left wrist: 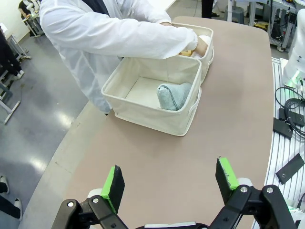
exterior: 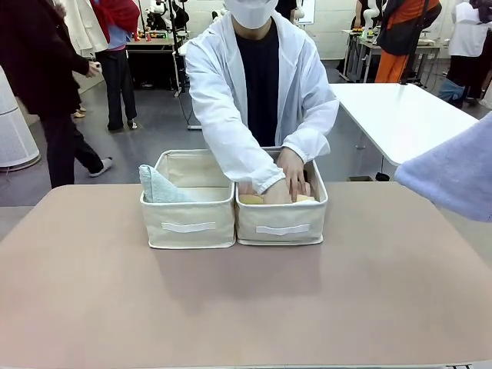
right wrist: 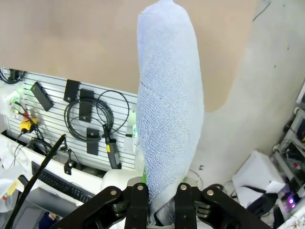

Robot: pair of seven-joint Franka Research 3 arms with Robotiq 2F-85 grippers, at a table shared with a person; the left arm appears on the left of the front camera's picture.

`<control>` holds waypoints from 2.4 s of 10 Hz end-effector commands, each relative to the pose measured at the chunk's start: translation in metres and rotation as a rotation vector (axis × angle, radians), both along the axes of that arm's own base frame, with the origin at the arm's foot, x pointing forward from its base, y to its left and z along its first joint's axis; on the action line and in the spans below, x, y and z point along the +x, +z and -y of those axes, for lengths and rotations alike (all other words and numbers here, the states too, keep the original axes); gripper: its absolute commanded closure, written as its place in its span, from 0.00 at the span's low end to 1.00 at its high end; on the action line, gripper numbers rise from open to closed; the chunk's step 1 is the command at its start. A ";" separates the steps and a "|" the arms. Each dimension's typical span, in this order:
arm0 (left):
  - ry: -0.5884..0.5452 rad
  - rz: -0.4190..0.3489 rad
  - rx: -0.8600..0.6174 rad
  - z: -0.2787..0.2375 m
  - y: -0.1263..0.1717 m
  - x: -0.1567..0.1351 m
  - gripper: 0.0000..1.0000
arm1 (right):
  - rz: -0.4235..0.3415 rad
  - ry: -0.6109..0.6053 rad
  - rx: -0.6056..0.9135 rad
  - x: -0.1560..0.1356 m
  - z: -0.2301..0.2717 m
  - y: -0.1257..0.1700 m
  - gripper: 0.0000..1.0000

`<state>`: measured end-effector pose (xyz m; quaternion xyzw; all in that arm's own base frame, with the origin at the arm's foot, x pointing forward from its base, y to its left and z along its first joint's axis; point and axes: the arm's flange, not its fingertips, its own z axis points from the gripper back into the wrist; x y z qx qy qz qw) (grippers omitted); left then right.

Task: Sort the towels based on their folding style.
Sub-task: Pick up another triangle-folded towel from the table and place it in the left Fabric basket.

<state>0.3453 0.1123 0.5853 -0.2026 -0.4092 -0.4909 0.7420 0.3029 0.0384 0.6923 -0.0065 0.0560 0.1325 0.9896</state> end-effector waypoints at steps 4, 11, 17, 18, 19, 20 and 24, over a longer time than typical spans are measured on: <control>-0.005 0.004 -0.006 0.001 -0.001 -0.001 0.00 | -0.044 0.087 -0.034 0.028 -0.010 0.003 0.82; -0.005 0.004 -0.006 0.001 -0.001 -0.001 0.00 | 0.052 0.240 -0.050 0.058 -0.061 0.013 0.82; -0.005 0.004 -0.006 0.001 -0.001 -0.001 0.00 | 0.172 0.730 -0.178 0.232 -0.291 0.036 0.82; -0.005 0.004 -0.006 0.001 -0.001 -0.001 0.00 | 0.168 0.811 -0.163 0.251 -0.319 0.028 0.82; -0.005 0.004 -0.006 0.001 -0.001 -0.001 0.00 | 0.161 0.892 -0.157 0.264 -0.342 0.016 0.82; -0.005 0.004 -0.006 0.001 -0.001 -0.001 0.00 | 0.158 0.944 -0.159 0.275 -0.359 0.005 0.82; -0.005 0.004 -0.006 0.001 -0.001 -0.001 0.00 | 0.165 0.954 -0.111 0.248 -0.357 -0.051 0.82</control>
